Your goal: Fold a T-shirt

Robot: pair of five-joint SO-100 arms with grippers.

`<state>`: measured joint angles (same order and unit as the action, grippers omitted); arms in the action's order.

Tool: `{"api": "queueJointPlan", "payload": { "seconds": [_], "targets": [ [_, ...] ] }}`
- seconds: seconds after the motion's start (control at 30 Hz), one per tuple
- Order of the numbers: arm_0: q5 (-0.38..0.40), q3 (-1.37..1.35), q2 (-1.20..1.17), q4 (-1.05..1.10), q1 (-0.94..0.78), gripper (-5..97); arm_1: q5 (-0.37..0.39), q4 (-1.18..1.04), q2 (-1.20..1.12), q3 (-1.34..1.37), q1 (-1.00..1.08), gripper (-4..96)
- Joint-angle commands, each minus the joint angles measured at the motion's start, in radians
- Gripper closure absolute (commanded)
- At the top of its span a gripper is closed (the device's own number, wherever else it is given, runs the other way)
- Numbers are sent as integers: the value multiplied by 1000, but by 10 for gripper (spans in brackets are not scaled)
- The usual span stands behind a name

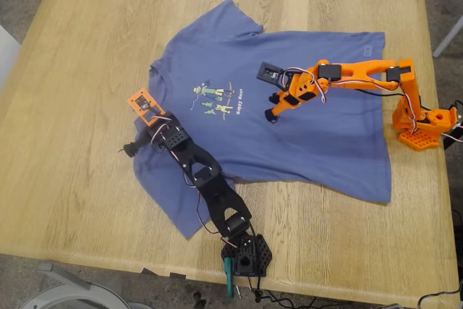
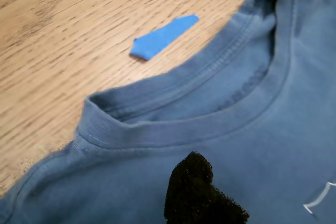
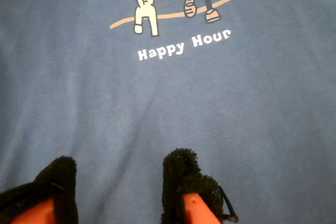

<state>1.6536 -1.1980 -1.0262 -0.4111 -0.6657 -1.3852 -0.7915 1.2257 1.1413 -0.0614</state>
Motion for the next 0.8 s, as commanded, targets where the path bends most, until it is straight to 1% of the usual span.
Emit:
{"api": "queueJointPlan", "payload": {
  "seconds": [0.0, 0.07, 0.2, 0.3, 0.57, 0.77],
  "targets": [
    [12, 167, -17, -2, -29, 116, 6, 12, 9, -51, -11, 630],
    [20, 192, 6, -2, -38, 116, 6, 14, 8, -46, -6, 630],
    [92, 241, 51, -44, -41, 117, 8, 25, 8, -28, -2, 629],
    [118, 256, 81, -64, -44, 122, 9, 41, 6, -21, 0, 627],
    [137, 302, 167, -109, -46, 154, 18, 66, 0, 15, -5, 623],
    [133, 428, 288, -152, -52, 177, 34, 89, -32, 8, -23, 625]
  ]
}}
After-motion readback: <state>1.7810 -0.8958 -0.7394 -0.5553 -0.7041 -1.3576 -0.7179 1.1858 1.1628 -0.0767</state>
